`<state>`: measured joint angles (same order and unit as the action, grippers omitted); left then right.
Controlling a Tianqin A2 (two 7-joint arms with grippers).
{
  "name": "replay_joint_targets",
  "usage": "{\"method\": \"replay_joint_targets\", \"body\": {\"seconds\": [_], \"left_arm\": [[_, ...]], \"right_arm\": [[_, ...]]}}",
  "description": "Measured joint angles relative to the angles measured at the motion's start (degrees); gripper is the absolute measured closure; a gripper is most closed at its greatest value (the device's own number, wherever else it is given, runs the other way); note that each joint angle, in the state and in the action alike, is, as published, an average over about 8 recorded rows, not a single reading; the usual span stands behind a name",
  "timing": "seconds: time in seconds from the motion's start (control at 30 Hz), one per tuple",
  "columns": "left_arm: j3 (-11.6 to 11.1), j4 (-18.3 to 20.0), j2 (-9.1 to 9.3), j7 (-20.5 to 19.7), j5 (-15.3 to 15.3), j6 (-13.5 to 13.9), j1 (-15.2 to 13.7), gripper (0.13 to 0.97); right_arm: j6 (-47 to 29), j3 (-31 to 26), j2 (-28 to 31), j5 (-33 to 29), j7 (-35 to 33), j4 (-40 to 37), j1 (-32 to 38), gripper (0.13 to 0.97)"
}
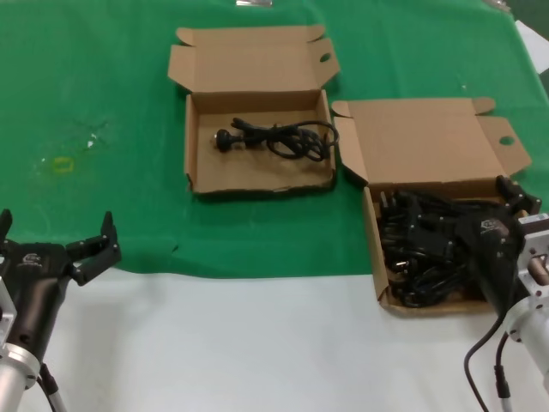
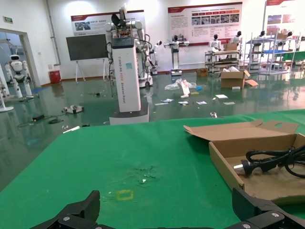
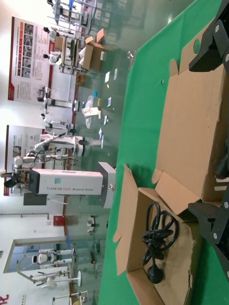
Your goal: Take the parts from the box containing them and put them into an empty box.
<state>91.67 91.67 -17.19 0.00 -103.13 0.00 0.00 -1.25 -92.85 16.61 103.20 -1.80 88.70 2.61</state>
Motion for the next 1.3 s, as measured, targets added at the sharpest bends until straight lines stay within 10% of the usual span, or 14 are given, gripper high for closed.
{"method": "replay_joint_targets", "body": {"seconds": [1.3], "left_arm": [[0.0,0.0,0.0,0.0,0.0,0.0,0.0,0.132]], "right_arm": [[0.0,0.0,0.0,0.0,0.0,0.0,0.0,0.129]]}}
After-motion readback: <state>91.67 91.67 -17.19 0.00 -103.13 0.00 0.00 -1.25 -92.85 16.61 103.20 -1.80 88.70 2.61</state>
